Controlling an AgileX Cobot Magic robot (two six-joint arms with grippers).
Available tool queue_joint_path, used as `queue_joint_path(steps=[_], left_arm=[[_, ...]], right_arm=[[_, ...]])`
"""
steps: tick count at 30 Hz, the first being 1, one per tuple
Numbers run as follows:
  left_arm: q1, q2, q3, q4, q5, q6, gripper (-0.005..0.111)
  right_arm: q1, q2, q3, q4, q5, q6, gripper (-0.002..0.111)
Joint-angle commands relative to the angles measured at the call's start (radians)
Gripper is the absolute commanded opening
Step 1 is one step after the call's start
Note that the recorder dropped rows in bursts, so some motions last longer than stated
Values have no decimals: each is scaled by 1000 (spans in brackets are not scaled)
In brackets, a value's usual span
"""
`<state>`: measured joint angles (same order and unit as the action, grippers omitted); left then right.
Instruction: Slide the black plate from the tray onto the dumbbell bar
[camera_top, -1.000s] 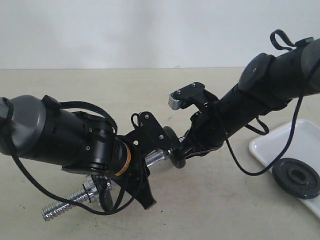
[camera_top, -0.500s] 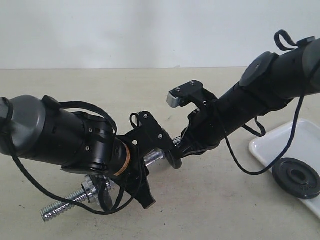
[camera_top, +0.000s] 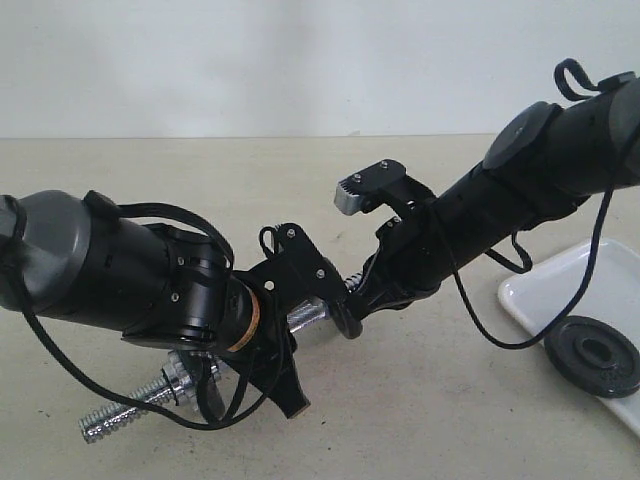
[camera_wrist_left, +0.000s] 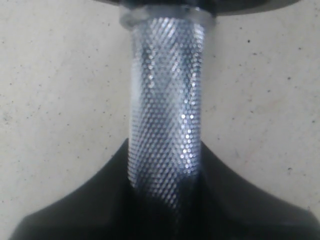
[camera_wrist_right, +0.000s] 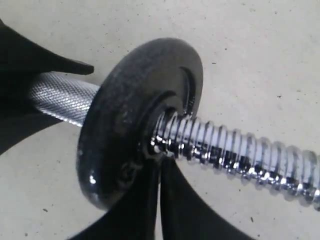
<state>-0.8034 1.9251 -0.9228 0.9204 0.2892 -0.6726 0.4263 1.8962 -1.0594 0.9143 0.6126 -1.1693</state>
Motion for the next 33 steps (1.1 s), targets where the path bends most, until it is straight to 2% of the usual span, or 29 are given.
queue_joint_path(steps=[1, 3, 7, 10, 13, 25, 29, 33], left_arm=[[-5, -22, -10, 22, -49, -8, 4], [-5, -22, -10, 22, -49, -8, 4], [-5, -22, -10, 22, -49, -8, 4], [-5, -22, -10, 22, -49, -8, 4], [-5, -22, -10, 22, -49, -8, 4], [-5, -22, -10, 29, -49, -8, 4], [-5, -22, -10, 29, -49, -8, 4], [-5, -22, -10, 29, -53, -11, 4]], right_arm=[[14, -54, 1, -67, 14, 70, 0], [14, -86, 1, -166, -19, 142, 0], [14, -141, 1, -483, -45, 379, 0], [14, -170, 1, -715, -38, 591, 0], [14, -199, 1, -883, -8, 722, 0], [16, -322, 1, -1173, 200, 1001, 0], [73, -393, 32, -1333, 244, 1078, 0], [193, -481, 159, -1601, 244, 1365, 0]])
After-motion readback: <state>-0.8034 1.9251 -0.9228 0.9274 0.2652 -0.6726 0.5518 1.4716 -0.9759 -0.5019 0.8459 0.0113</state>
